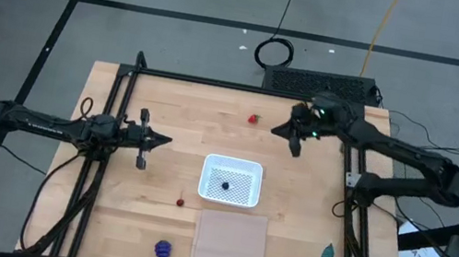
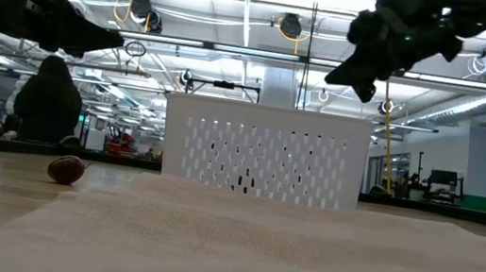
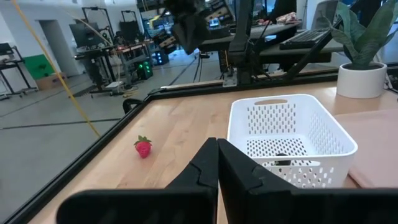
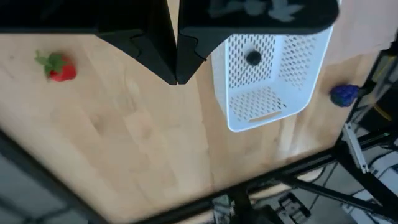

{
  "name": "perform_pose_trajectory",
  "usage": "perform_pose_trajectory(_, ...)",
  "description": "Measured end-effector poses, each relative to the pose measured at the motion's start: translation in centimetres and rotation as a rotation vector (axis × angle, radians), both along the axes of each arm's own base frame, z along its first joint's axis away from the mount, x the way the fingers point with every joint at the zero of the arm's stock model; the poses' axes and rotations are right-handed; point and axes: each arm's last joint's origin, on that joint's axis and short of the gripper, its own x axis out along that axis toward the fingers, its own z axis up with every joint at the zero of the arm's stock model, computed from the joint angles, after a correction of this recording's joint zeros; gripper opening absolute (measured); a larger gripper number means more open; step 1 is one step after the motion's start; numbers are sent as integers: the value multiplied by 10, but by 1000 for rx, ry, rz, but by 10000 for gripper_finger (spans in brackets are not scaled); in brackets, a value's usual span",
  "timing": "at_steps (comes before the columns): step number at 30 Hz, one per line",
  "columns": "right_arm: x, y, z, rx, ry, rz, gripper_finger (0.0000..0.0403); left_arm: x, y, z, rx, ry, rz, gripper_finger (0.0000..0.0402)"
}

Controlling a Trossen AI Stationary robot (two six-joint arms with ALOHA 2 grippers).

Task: Pick and placing Produce into tupperware
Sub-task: Put the red strawberry into the white bin

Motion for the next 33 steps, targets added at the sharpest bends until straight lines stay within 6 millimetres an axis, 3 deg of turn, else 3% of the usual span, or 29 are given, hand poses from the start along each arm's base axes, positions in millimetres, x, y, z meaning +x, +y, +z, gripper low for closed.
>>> perform_pose_trajectory(10,38,-46,16,65,146,14,0,0,0,0,2,1,0,3)
perform_pose_trajectory(17,56,-74,15,32,223,45,0,0,0,0,2,4,0,3)
perform_pose_trajectory(23,70,-98,5,-2,241,52,0,0,0,0,1,4,0,3)
perform_pose_trajectory(33,94,-138,-14,84,352,26,0,0,0,0,-1,4,0,3)
